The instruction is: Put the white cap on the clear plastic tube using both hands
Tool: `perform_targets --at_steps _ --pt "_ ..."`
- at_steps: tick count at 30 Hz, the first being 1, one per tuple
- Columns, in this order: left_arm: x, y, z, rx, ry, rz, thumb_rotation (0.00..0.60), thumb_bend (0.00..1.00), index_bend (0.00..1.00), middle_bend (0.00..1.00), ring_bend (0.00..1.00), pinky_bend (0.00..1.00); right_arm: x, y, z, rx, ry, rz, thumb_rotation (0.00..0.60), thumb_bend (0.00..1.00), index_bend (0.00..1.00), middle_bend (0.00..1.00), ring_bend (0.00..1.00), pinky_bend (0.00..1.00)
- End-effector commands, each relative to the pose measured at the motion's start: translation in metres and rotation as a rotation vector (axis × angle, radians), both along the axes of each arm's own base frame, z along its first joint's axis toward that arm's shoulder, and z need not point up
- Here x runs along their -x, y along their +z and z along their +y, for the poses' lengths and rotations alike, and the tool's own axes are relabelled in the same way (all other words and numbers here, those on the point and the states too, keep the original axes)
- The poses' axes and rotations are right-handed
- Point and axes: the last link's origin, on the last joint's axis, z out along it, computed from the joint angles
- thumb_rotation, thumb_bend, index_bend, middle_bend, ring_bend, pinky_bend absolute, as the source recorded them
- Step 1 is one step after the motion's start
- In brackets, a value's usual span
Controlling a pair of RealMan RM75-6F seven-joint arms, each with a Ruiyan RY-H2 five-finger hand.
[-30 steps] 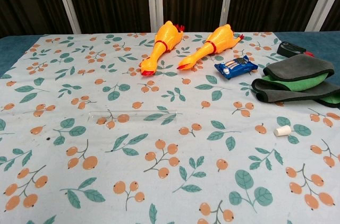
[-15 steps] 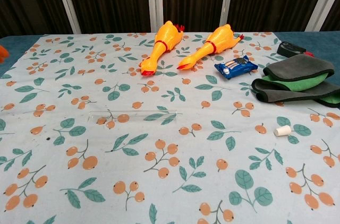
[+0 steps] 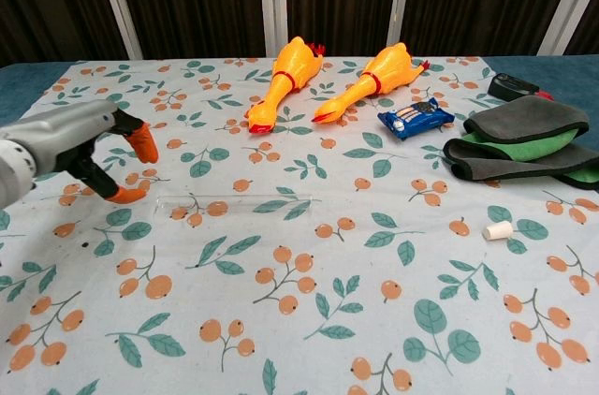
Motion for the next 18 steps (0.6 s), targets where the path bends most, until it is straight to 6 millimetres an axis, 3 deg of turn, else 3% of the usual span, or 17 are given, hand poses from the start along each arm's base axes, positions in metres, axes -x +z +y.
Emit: perform_targets --at_steps 1,9,18 --pt "-0.014 -0.018 0.007 0.011 0.002 0.006 0.600 0.35 0.43 0.33 0.00 0.00 0.000 0.000 0.000 0.000 -0.002 -0.002 0.600 0.40 0.00 0.00 0.00 0.00" --pt "-0.039 -0.048 0.011 0.035 -0.009 0.005 0.600 0.35 0.45 0.33 0.00 0.00 0.001 0.001 -0.001 0.000 -0.007 -0.007 0.600 0.40 0.00 0.00 0.00 0.00" --pt "-0.051 -0.063 0.011 0.041 -0.014 0.018 0.600 0.37 0.48 0.34 0.00 0.00 0.001 0.001 -0.001 0.000 -0.011 -0.011 0.600 0.40 0.00 0.00 0.00 0.00"
